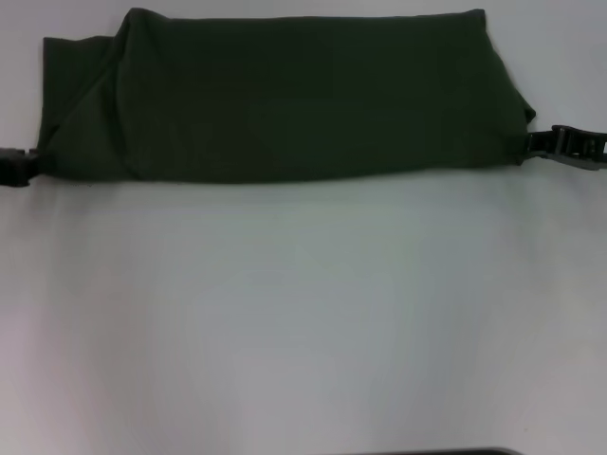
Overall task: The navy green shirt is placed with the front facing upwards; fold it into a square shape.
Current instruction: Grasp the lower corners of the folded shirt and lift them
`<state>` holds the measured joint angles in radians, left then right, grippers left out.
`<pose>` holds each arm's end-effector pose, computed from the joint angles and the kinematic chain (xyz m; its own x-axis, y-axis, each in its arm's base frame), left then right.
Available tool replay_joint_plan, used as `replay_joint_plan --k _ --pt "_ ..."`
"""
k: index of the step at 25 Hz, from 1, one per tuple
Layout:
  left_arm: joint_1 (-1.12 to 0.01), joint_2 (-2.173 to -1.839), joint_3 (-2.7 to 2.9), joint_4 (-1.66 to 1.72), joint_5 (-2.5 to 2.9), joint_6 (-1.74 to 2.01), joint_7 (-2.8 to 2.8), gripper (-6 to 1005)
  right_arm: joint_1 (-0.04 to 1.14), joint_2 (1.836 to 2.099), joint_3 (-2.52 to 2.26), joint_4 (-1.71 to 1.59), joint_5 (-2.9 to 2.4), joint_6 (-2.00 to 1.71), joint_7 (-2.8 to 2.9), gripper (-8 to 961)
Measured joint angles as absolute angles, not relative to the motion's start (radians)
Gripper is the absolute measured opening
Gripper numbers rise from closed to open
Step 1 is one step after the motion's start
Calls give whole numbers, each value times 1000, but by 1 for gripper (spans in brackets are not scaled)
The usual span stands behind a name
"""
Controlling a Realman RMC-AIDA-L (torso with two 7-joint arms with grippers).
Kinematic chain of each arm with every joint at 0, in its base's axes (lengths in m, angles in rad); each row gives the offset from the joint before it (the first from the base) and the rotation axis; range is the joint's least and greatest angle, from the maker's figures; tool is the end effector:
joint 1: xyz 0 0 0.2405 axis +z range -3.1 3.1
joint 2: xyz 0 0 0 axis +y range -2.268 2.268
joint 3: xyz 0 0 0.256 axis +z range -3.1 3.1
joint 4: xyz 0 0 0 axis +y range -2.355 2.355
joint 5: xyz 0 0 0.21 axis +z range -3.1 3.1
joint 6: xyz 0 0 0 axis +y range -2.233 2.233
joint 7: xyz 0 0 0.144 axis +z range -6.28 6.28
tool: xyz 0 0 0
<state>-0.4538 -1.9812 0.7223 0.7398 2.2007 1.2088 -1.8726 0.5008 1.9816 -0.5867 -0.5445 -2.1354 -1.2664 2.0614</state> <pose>-0.3499 0.3478 0.0549 0.5808 0.7059 0.4054 0.8082 -0.4404 -0.3909 0.3435 0.3413 0.0298 0.2178 -0.8056 -0.5510 -0.9737 -0.2182 -0.0660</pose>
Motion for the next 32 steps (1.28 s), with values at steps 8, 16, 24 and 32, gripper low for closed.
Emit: replay_joint_plan --k 8,16,24,32 --pt "-392 -1993 715 798 2201 1325 -1859 0 495 1973 -594 -545 -2140 -1343 2036 40" --pt "-341 -2008 696 823 2201 1406 -1829 1 459 1968 -591 -545 -2140 -1393 2022 42" --pt "-321 -2009 681 826 2201 1536 -1769 1 406 1969 -594 -545 -2140 -1473 1995 44" --pt "-296 -2016 670 840 2208 1634 -1749 0 328 1963 -584 -545 -2140 -1584 1935 46"
